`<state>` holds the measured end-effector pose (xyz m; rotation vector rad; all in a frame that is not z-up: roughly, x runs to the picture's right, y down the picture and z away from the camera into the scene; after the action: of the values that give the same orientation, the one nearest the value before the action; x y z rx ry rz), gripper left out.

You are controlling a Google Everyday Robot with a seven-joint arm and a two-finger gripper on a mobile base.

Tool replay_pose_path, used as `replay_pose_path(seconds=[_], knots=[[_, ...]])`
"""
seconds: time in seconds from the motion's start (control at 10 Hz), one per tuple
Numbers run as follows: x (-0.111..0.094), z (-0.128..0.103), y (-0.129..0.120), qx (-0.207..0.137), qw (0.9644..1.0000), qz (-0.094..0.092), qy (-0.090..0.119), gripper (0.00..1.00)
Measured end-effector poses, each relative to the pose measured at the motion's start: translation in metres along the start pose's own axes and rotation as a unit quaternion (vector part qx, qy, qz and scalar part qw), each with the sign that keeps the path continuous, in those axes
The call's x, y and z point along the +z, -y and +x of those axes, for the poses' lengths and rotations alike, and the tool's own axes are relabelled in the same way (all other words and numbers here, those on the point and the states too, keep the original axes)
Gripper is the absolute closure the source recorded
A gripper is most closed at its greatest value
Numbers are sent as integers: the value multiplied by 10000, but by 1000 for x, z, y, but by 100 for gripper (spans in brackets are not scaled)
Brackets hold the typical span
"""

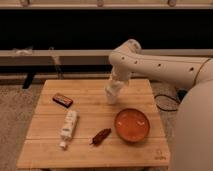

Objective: Place the white sponge in the ceramic cup

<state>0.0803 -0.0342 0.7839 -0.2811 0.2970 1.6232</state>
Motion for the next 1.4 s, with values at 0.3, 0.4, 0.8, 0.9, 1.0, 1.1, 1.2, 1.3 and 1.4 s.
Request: replay_pose_path(seconds=[0.3,0.4,0.8,0.9,1.0,1.1,1.2,1.3,1.4], knots=[[24,-5,3,-55,9999,98,49,100],[30,-8,6,-55,9999,124,57,100],[34,-18,2,-102,9996,174,220,87],[33,-21,4,-54,9993,196,327,75],[32,-24,3,-30,9990,208,398,65],[32,-27,1,-31,9988,218,442,55],[34,-28,-2,-43,9986,223,471,44],[35,-29,-3,-46,9984,241,503,35],[38,-29,-3,-57,9982,257,534,27]])
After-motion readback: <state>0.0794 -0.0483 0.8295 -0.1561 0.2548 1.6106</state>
